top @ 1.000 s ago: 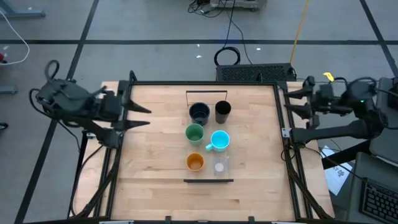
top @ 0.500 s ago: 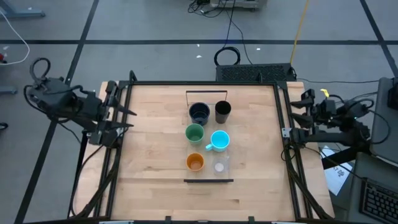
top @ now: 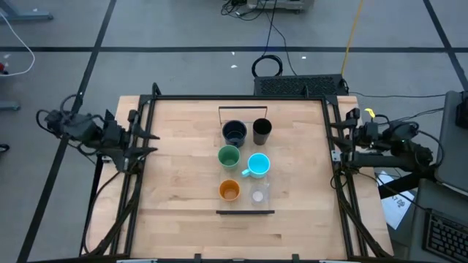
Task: Stack small to large cups/mugs on shelf
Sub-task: Return to Home Position
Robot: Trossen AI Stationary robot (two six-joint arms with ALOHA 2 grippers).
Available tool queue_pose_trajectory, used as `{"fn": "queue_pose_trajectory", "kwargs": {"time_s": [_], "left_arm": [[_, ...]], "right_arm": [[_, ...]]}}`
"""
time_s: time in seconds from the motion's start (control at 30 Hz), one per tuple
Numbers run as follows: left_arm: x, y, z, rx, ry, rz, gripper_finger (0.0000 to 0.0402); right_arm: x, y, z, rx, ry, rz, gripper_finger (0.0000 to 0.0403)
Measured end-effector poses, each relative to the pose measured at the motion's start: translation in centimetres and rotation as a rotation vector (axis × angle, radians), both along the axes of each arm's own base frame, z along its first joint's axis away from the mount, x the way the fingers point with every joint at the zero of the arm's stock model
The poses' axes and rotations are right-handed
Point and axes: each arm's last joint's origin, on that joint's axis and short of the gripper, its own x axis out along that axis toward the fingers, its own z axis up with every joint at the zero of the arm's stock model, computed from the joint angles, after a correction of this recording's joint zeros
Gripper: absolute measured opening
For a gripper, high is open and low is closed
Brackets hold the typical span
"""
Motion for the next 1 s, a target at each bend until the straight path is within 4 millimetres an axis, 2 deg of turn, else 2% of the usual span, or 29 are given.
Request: {"fn": "queue_pose_trajectory", "kwargs": {"time_s": [0.03,0.13,0.17,0.3,0.37,0.5,0.57,0.63,0.8,0.87,0.93,1.0], "left_arm": [[-0.4,0.3,-0.8,0.005,0.002,0.035,0.015],[-1.3,1.6,-2.0,-0.125,-0.045,0.347,0.015],[-1.6,1.9,-2.2,-0.134,-0.067,0.396,0.015],[-1.5,1.3,-3.3,0.045,-0.065,0.216,0.015],[-1.5,1.3,-3.6,0.057,-0.081,0.167,0.015],[-1.9,1.2,-5.9,-0.001,-0.09,0.048,0.015],[-1.6,1.0,-7.8,-0.019,-0.103,0.016,0.015],[-1.6,1.0,-9.0,-0.048,-0.172,-0.033,0.015],[-1.1,1.0,-13.2,-0.121,-0.224,-0.02,0.015],[-1.1,1.0,-13.7,-0.135,-0.282,-0.034,0.015],[-0.8,1.0,-14.4,-0.148,-0.265,-0.037,0.015],[-0.2,0.9,-16.0,-0.171,-0.182,-0.053,0.015]], "right_arm": [[0.0,0.0,-0.1,0.002,0.006,0.002,0.0185],[0.2,0.1,-0.3,-0.004,0.019,0.021,0.0185],[0.2,0.1,-0.4,-0.004,0.022,0.027,0.0185],[0.4,0.3,-0.7,-0.014,0.032,0.112,0.0185],[0.7,0.4,-1.0,-0.009,0.045,0.135,0.0185],[1.4,0.4,-2.1,0.016,0.079,0.134,0.0185],[1.8,0.4,-2.6,0.019,0.087,0.135,0.0185],[2.3,0.4,-3.0,0.032,0.058,0.137,0.0185],[3.4,0.4,-4.0,0.029,-0.019,0.172,0.0185],[3.9,0.5,-4.5,0.041,-0.054,0.197,0.0185],[4.4,0.6,-5.4,0.071,-0.057,0.227,0.0185],[5.0,0.6,-6.6,0.118,-0.044,0.268,0.0185]]}}
